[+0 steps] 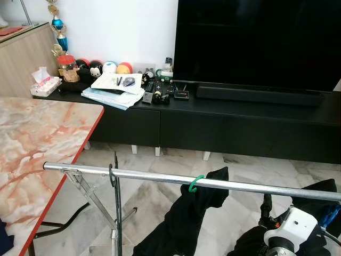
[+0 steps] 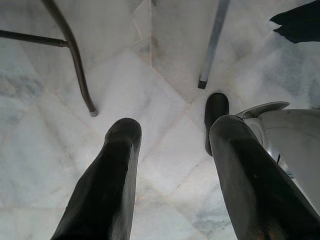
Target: Hang hanger
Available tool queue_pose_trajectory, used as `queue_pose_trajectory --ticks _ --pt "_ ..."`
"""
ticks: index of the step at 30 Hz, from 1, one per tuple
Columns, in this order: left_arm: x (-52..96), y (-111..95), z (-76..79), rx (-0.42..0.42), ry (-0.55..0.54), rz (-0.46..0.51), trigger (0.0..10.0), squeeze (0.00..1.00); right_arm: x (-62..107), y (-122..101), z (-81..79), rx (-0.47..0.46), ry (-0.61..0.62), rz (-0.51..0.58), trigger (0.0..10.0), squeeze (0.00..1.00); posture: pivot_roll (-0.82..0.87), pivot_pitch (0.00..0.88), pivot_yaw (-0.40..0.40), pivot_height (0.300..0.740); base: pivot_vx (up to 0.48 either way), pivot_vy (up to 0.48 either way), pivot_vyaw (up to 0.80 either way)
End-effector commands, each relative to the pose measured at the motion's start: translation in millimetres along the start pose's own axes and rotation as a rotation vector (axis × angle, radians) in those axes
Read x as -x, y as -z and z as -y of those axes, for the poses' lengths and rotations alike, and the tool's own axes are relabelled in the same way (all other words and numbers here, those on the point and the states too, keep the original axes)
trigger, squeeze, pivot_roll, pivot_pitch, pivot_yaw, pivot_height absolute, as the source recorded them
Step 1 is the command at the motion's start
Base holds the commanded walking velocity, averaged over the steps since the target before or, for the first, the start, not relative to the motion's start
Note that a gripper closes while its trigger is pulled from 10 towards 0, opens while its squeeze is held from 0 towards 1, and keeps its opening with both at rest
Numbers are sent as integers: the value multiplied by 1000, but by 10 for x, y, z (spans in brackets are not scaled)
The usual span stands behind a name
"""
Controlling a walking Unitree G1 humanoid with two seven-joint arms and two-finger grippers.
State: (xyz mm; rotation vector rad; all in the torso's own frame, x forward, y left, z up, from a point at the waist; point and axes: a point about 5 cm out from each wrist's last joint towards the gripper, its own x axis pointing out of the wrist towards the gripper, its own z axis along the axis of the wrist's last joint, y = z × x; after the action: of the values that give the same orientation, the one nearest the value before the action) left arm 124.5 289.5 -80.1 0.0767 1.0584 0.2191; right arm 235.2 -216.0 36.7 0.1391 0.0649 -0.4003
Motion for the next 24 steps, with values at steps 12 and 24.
queue_pose_trajectory --ticks 12,24 --pt "0 22 14 -13 -1 -11 10000 0 93 -28 70 31 8 -14 10000 0 114 0 -36 740 0 -332 0" --pt "3 29 4 -13 -2 -15 10000 0 297 -143 197 87 103 6 10000 0 95 0 -29 740 0 0 0"
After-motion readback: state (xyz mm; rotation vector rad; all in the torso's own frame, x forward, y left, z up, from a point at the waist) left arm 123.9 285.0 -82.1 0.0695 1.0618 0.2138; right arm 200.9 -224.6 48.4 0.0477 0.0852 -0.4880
